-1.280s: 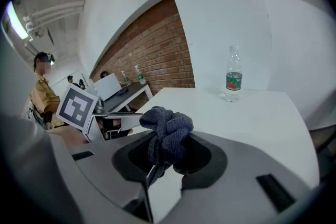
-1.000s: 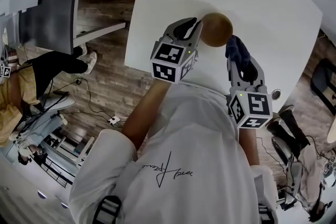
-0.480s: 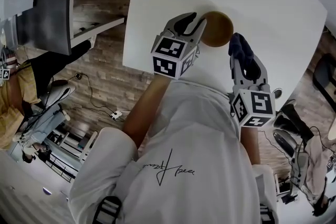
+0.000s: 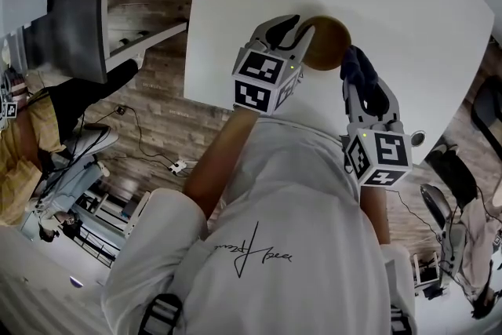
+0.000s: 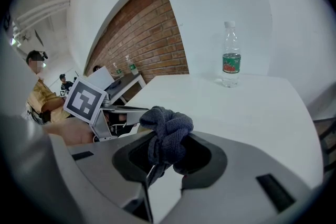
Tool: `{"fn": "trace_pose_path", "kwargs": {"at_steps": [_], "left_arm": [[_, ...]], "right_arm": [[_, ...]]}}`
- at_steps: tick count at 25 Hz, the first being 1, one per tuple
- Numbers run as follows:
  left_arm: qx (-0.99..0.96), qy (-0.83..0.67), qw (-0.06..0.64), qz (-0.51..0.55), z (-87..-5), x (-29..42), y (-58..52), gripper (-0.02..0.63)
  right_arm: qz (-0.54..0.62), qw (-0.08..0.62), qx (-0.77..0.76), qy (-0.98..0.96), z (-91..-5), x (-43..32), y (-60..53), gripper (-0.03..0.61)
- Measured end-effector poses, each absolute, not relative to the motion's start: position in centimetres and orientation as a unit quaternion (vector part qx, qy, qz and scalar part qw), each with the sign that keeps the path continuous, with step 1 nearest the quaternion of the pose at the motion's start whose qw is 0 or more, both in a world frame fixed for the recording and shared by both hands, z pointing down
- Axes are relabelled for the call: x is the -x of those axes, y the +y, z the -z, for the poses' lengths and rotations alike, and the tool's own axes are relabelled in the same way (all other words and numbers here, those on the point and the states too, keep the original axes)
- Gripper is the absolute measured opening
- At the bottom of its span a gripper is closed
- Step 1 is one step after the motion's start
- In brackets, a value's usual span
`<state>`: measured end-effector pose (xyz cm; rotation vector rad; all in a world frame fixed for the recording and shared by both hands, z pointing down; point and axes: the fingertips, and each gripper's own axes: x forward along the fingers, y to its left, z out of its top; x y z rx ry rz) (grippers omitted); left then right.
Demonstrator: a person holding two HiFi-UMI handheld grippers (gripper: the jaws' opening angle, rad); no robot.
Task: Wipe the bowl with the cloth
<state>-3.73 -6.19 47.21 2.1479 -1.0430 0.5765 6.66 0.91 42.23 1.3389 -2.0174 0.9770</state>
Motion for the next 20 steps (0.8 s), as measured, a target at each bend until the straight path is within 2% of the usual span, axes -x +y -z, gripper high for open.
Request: {"fn": "trace_pose_path", "kwargs": {"at_steps": [20], "left_arm": [[-0.824,-0.395,0.339,-0.226,-47.7,3.1,-6.4,0.034]], "right_arm": [[-0.369,0.276,-0.485,-0.743,-43.4,-6.9,1.0,0.103]]}}
